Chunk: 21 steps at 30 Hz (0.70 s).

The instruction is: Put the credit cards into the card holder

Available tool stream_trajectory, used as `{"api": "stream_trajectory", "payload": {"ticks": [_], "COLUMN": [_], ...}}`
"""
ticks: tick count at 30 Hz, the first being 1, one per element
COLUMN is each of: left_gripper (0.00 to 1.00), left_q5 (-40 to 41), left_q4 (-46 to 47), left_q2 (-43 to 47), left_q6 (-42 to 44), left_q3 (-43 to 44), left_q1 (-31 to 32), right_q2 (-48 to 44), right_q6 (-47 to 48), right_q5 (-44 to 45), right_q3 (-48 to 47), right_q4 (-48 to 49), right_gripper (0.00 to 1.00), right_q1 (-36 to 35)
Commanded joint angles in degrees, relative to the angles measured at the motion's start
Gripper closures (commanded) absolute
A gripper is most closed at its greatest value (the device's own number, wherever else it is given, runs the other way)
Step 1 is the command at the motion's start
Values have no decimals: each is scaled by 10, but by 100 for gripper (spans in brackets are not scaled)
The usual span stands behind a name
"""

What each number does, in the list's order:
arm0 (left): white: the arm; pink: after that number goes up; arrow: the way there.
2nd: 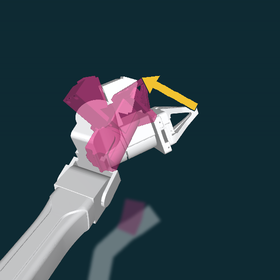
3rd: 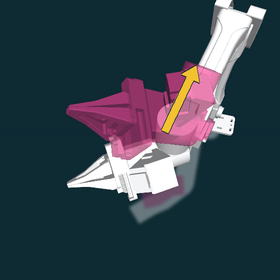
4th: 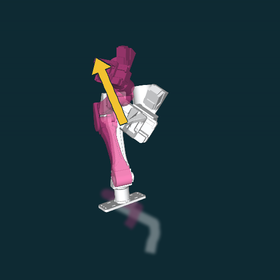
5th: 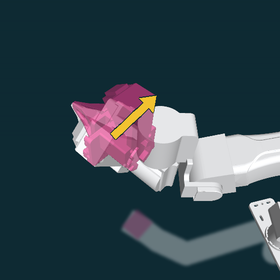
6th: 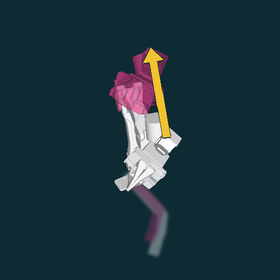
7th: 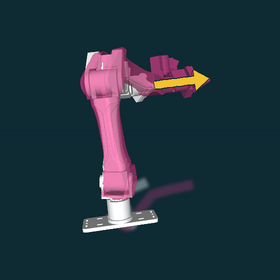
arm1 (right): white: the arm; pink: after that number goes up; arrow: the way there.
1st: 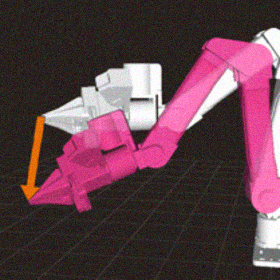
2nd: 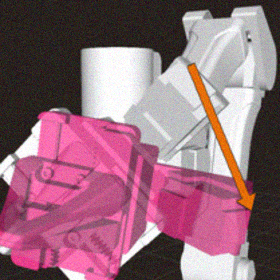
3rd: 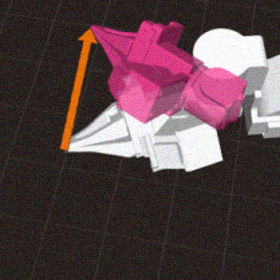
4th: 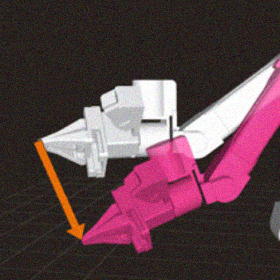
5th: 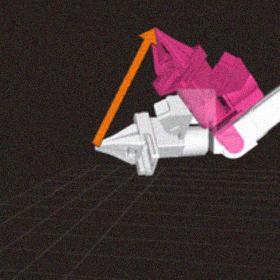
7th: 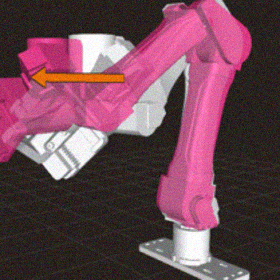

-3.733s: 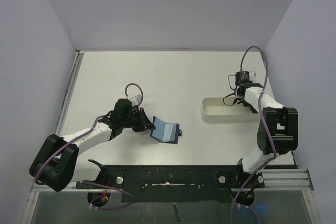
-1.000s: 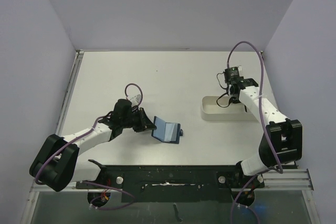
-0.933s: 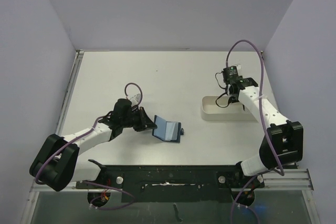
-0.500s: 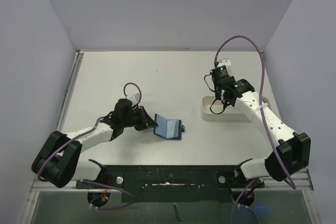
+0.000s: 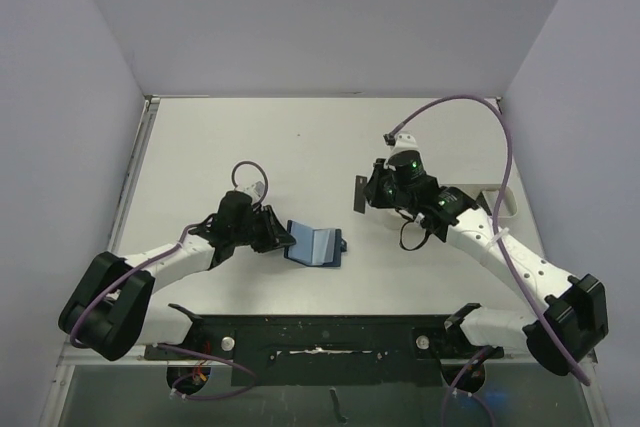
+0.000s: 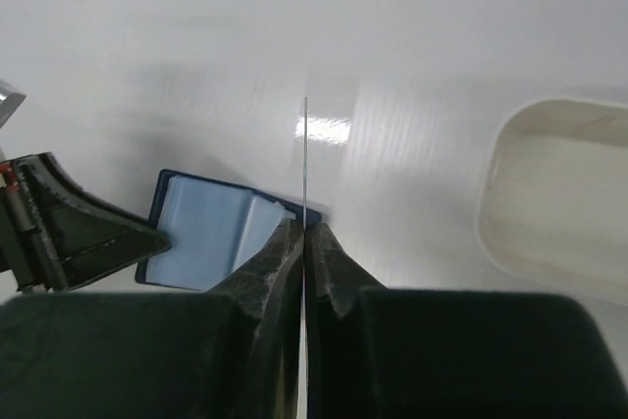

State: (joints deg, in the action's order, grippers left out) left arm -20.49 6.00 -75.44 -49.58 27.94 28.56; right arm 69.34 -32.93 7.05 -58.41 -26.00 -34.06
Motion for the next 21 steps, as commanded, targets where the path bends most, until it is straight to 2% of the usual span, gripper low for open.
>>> {"api": "stream_trajectory", "payload": {"ticks": [1,13,16,21], "left_gripper": [78,78,83,83], "left_q5": [31,57,55,95], "left_q4": [-27,-54,-55,-97], "left_q2": [16,23,21,31], "left_q6": [29,42,47,53], "left_q3": [22,24,27,35], "left_q1": [2,3,3,4], "right_q2": [-15,112,146,170], "right_q6": [-106,-177,-180,-184], "right_q5": [-82,-126,-143,-144], "right_q3": [64,85,80,102], "right_q4": [150,244,249,258], "right_gripper": [100,100,100,100], "right_q1": [-19,-100,-107,-110]}}
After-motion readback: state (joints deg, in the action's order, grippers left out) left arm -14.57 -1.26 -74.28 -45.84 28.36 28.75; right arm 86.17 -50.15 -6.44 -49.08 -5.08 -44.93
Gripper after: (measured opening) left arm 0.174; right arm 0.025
